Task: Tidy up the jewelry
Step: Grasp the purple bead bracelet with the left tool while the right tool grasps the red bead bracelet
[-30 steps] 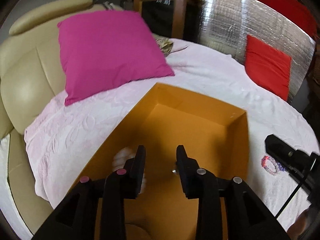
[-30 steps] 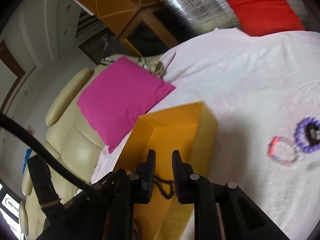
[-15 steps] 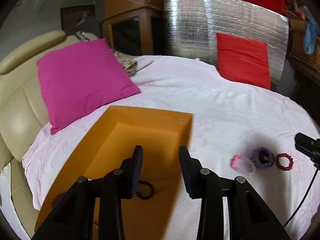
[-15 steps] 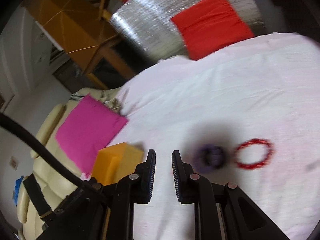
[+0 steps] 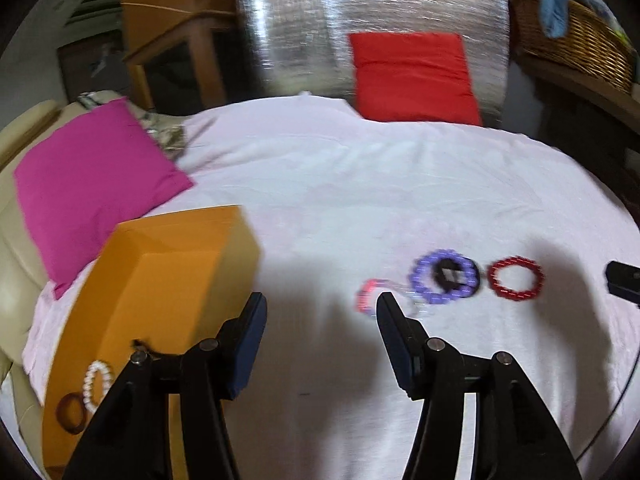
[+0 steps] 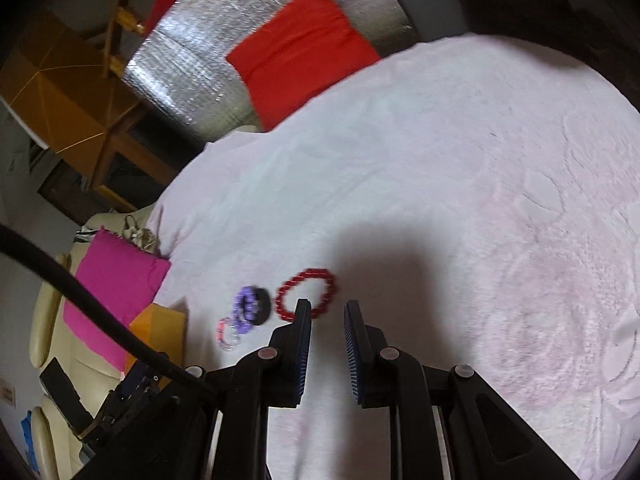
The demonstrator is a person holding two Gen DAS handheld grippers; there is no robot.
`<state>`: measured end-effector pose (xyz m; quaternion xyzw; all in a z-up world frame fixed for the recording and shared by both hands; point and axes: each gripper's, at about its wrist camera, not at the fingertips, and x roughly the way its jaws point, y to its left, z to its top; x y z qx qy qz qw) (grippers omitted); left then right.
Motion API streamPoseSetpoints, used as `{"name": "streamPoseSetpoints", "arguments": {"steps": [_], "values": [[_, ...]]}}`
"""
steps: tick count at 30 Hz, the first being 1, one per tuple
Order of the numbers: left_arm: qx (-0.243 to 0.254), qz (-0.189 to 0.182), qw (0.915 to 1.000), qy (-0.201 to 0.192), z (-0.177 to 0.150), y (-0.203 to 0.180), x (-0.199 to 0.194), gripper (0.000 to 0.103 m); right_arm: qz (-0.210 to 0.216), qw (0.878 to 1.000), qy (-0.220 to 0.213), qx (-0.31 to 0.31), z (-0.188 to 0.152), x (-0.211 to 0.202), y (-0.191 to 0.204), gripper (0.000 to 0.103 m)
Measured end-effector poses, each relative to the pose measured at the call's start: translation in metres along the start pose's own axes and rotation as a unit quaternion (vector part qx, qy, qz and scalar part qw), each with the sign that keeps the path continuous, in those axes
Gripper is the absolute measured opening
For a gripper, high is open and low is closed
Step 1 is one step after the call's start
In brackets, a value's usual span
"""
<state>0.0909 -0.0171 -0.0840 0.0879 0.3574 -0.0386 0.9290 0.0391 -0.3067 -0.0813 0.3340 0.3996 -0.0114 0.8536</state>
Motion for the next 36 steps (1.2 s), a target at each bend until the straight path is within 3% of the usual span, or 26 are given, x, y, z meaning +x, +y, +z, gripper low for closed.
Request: {"name": "streamPoseSetpoints", "arguments": {"steps": [8, 14, 15, 18, 21, 28, 30, 33, 35, 36], "values": [[0.049, -0.062, 0.9969, -0.001, 0.007, -0.047, 0.025, 0.059, -0.014, 1.000, 0.026, -0.009, 0.002, 0.016, -0.010, 0.019], [0.056, -0.079, 0.9953, 0.006, 0.012, -0.069, 0.050, 0.058, -0.019, 0.999, 0.034, 0.000, 0.004, 0.025, -0.014, 0.019], [0.049, -0.088, 0.9948, 0.011, 0.013, -0.069, 0.056, 0.053, -0.020, 0.999, 0.034, 0.002, 0.005, 0.027, -0.014, 0.019], [0.030, -0.117, 0.9920, 0.037, 0.013, -0.067, 0.068, 0.016, -0.022, 0.999, 0.037, 0.004, 0.005, 0.031, -0.014, 0.019], [0.013, -0.150, 0.9870, 0.057, 0.012, -0.063, 0.069, 0.010, -0.018, 0.999, 0.038, -0.001, 0.006, 0.035, -0.011, 0.019], [-0.013, -0.210, 0.9731, 0.094, -0.002, -0.040, 0.057, 0.009, -0.021, 0.999, 0.043, -0.013, 0.011, 0.055, 0.000, 0.019], [-0.009, -0.218, 0.9710, 0.098, -0.007, -0.036, 0.052, 0.010, -0.025, 0.999, 0.046, -0.015, 0.012, 0.062, 0.004, 0.025], [0.000, -0.218, 0.9714, 0.094, -0.012, -0.029, 0.042, 0.010, -0.037, 0.998, 0.035, -0.024, 0.013, 0.070, 0.012, 0.057], [-0.002, -0.220, 0.9713, 0.091, -0.014, -0.024, 0.038, 0.010, -0.052, 0.997, 0.019, -0.046, 0.012, 0.075, 0.021, 0.057], [-0.004, -0.223, 0.9706, 0.090, -0.014, -0.021, 0.036, 0.010, -0.064, 0.996, 0.019, -0.061, 0.011, 0.079, 0.026, 0.050]]}}
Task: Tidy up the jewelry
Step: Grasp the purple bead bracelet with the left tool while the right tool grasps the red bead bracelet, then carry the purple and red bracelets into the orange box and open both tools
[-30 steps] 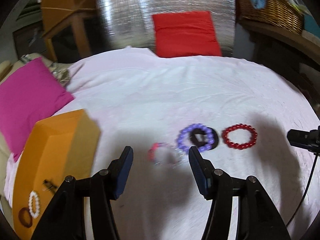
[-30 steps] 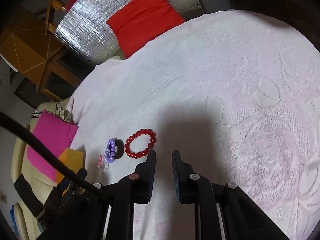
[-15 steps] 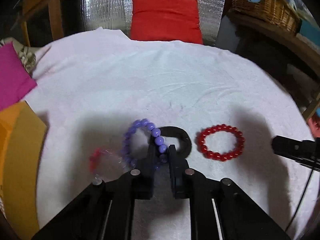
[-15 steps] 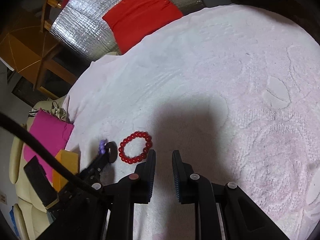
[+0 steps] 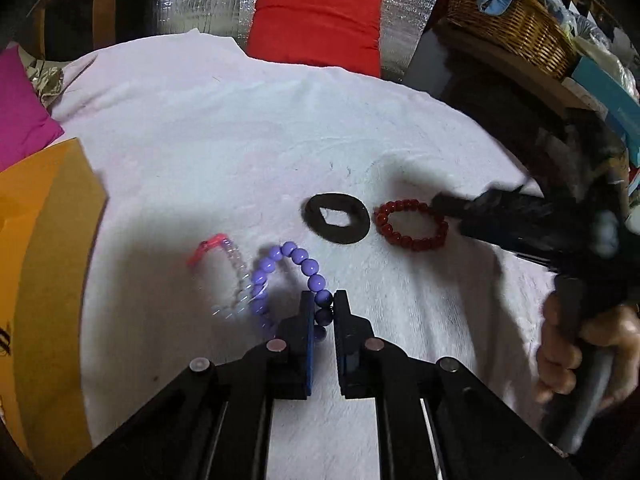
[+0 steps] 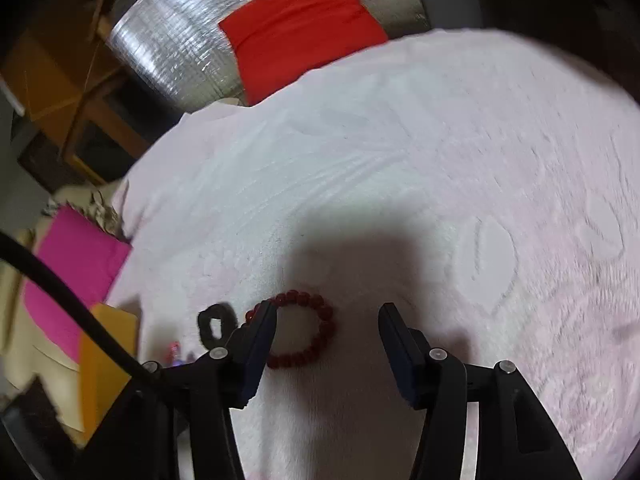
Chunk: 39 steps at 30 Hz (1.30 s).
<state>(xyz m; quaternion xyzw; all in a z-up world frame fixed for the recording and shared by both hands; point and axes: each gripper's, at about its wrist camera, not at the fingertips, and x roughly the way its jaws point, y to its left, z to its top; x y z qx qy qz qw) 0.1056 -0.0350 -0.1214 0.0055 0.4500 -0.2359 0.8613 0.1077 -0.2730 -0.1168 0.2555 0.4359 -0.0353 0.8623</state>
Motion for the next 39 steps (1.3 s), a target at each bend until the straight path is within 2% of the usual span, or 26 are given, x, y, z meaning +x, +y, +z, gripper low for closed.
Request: {"name": "streamPoseSetpoints", "arguments": {"steps": [1, 3, 4, 5, 9, 12, 15, 19, 23, 30, 39], "values": [[-0.001, -0.004, 1.0000, -0.002, 0.000, 0.001, -0.002, 0.010, -0.025, 0.999, 0.000, -0.023, -0.002, 0.006, 0.007, 0.030], [0.002, -0.010, 0.9999, -0.009, 0.001, 0.003, -0.008, 0.010, -0.077, 0.994, -0.018, -0.074, -0.007, 0.010, 0.020, 0.019], [0.005, -0.014, 0.9998, -0.014, 0.002, 0.003, -0.012, 0.010, -0.093, 0.990, -0.025, -0.101, -0.009, 0.011, 0.027, 0.013], [0.005, -0.019, 0.9996, -0.018, 0.002, 0.004, -0.016, 0.010, -0.097, 0.989, -0.027, -0.109, -0.010, 0.011, 0.030, 0.010], [-0.001, -0.028, 0.9989, -0.039, 0.002, 0.011, -0.035, 0.009, -0.085, 0.991, -0.055, -0.090, -0.007, -0.008, 0.028, 0.010], [-0.010, -0.028, 0.9979, -0.057, 0.004, 0.017, -0.049, 0.010, -0.037, 0.994, -0.090, -0.055, 0.000, -0.036, 0.025, 0.010], [-0.023, -0.022, 0.9963, -0.080, 0.006, 0.025, -0.064, 0.009, 0.024, 0.994, -0.102, -0.023, 0.002, -0.055, 0.021, 0.010], [-0.033, -0.011, 0.9942, -0.102, 0.007, 0.030, -0.075, 0.009, 0.079, 0.991, -0.108, -0.020, -0.001, -0.062, 0.032, 0.010], [-0.021, 0.005, 0.9946, -0.101, 0.007, 0.024, -0.073, 0.009, 0.095, 0.989, -0.109, -0.034, -0.008, -0.062, 0.048, 0.010], [-0.014, 0.034, 0.9907, -0.131, 0.006, 0.024, -0.091, 0.010, 0.116, 0.986, -0.110, -0.046, -0.011, -0.060, 0.061, 0.010], [-0.033, 0.064, 0.9838, -0.164, 0.006, 0.049, -0.118, 0.010, 0.154, 0.978, -0.120, -0.080, -0.024, -0.062, 0.101, 0.010]]}}
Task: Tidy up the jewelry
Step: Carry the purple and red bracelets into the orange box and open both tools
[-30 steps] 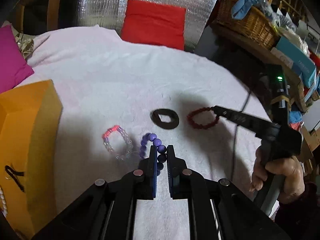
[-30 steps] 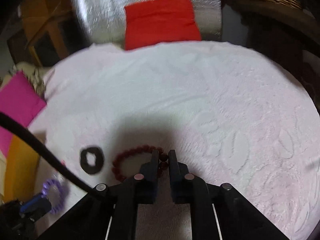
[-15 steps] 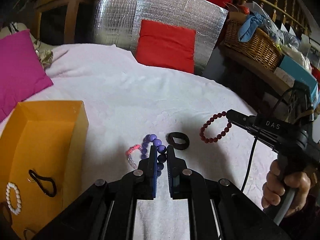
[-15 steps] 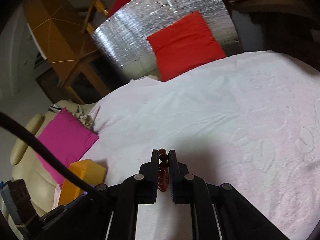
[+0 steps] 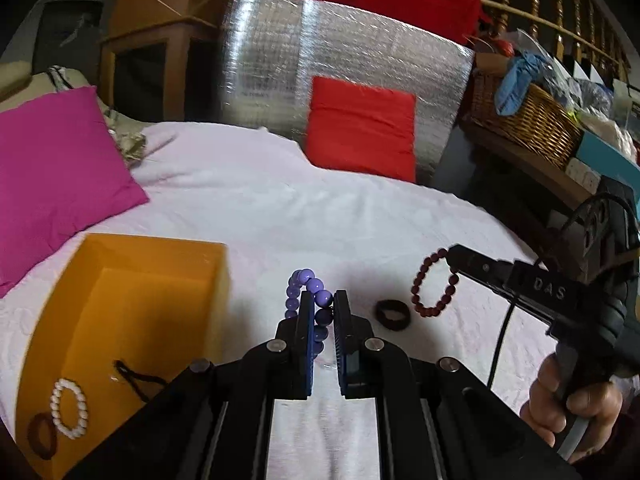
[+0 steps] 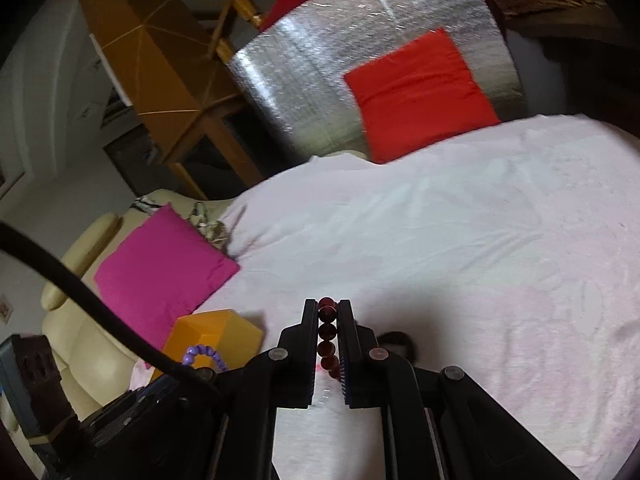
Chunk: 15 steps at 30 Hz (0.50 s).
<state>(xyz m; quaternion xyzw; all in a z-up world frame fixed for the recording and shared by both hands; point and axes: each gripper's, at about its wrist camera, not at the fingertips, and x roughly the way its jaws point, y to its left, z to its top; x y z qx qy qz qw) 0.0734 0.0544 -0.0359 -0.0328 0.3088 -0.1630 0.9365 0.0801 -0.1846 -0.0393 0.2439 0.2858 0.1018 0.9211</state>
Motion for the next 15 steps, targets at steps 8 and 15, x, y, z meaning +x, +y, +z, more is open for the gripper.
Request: {"name": "streamPoseSetpoints", "arguments": {"steps": [8, 15], "values": [[-0.064, 0.063, 0.9957, -0.024, 0.009, 0.072, -0.019, 0.009, 0.036, 0.998, 0.012, -0.046, -0.013, 0.019, 0.051, 0.010], [-0.110, 0.124, 0.9860, -0.017, 0.008, 0.132, -0.018, 0.009, 0.085, 0.994, 0.028, -0.061, -0.023, 0.042, 0.098, 0.010]]}}
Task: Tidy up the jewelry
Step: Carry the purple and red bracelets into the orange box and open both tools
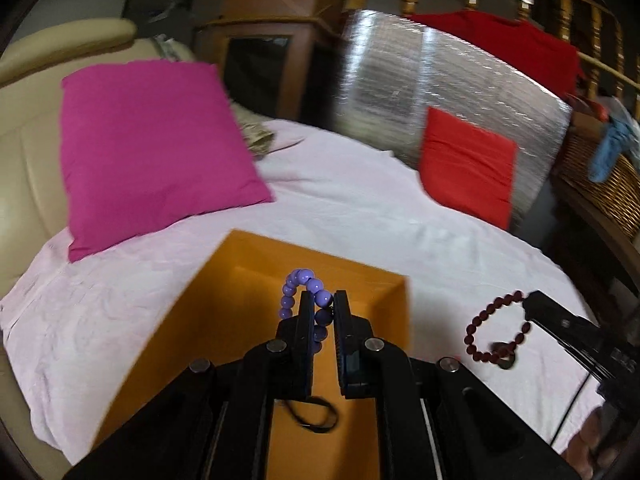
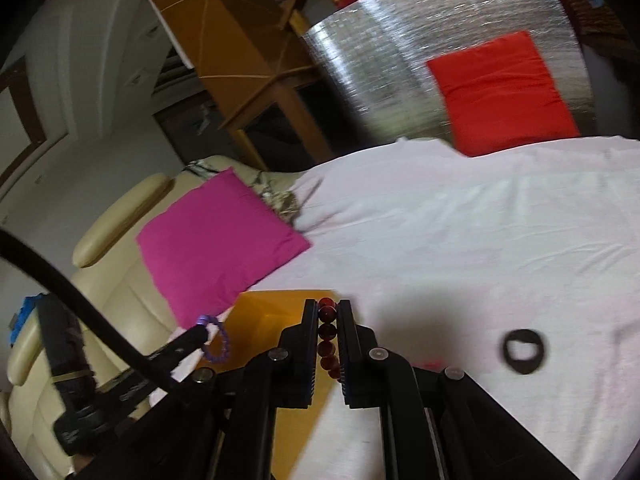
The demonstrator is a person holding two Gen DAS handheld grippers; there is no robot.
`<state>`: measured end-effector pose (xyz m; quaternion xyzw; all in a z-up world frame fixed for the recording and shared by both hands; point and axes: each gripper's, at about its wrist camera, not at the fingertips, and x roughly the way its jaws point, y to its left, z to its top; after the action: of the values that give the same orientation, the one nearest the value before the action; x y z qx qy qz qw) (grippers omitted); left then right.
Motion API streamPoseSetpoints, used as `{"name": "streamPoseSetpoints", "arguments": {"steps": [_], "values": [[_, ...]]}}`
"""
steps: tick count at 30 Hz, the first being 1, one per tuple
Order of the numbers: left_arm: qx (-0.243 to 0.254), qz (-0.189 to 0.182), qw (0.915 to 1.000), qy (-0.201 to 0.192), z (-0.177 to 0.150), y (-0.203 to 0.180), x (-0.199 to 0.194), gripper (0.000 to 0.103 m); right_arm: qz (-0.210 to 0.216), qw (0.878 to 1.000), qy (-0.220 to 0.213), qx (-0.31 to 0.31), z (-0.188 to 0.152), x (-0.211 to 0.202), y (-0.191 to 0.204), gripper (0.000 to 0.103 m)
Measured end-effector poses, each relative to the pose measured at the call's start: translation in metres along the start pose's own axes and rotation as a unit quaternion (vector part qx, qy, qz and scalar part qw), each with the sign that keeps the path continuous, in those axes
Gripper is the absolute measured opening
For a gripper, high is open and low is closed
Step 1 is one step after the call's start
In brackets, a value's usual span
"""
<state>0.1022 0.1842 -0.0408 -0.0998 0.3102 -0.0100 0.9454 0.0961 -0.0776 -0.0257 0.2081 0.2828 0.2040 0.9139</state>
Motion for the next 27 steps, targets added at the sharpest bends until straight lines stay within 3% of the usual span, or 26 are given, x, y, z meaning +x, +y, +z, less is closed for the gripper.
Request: {"name": "streamPoseSetpoints", "arguments": {"steps": [11, 18, 27], "values": [[-0.017, 0.063, 0.9958, 0.065, -0.011, 0.039, 0.043, 0.009, 0.045, 0.997, 0.051, -0.039, -0.023, 0.063, 0.060, 0.010], [-0.013, 0.094, 0.9903, 0.101, -0.018, 0.045, 0.060, 0.009, 0.030, 0.996, 0.079, -0.042, -0.034, 0.087, 0.054, 0.010], [0.011, 0.115, 0.9875, 0.108, -0.020, 0.036, 0.063, 0.010, 0.015, 0.996, 0.084, -0.025, -0.037, 0.092, 0.045, 0.011]]}}
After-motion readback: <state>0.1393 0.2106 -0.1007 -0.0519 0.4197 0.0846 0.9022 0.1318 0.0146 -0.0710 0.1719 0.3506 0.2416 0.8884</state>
